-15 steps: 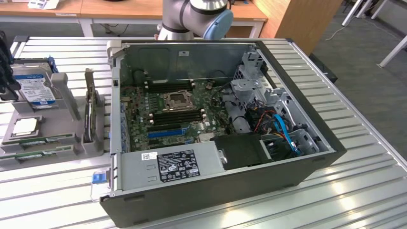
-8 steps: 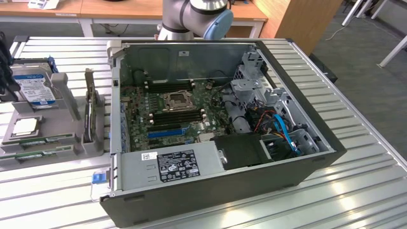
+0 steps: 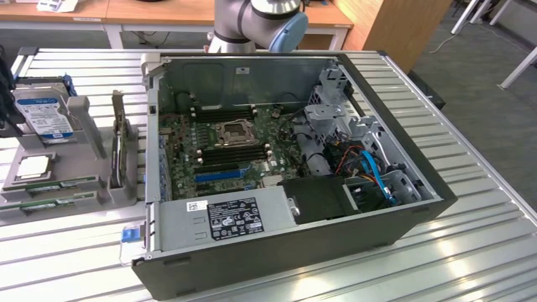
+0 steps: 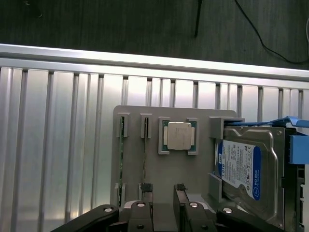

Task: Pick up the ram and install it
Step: 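Pick up the ram and move it above insertion slot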

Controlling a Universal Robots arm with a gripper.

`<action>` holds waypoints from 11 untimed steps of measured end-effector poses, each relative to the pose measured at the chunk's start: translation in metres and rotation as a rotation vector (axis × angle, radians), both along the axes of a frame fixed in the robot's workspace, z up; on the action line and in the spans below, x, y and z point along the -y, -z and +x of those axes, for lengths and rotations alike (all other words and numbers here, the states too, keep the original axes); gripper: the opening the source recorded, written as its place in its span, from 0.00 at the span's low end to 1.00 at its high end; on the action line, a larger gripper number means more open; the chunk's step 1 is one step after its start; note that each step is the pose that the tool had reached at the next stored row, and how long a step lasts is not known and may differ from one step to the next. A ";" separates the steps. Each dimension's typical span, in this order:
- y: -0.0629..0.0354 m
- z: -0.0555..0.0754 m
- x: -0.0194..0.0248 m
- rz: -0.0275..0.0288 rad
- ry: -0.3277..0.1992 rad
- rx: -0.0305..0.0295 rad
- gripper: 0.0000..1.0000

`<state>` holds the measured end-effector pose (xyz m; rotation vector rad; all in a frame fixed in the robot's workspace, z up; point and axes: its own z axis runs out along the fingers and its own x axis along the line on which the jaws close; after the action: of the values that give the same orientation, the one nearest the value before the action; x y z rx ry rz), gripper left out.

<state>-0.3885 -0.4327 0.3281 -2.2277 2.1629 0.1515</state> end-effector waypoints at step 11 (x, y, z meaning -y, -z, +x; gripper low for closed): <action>0.0019 0.000 0.0013 0.0006 0.000 0.0001 0.31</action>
<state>-0.3885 -0.4340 0.3263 -2.2274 2.1624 0.1520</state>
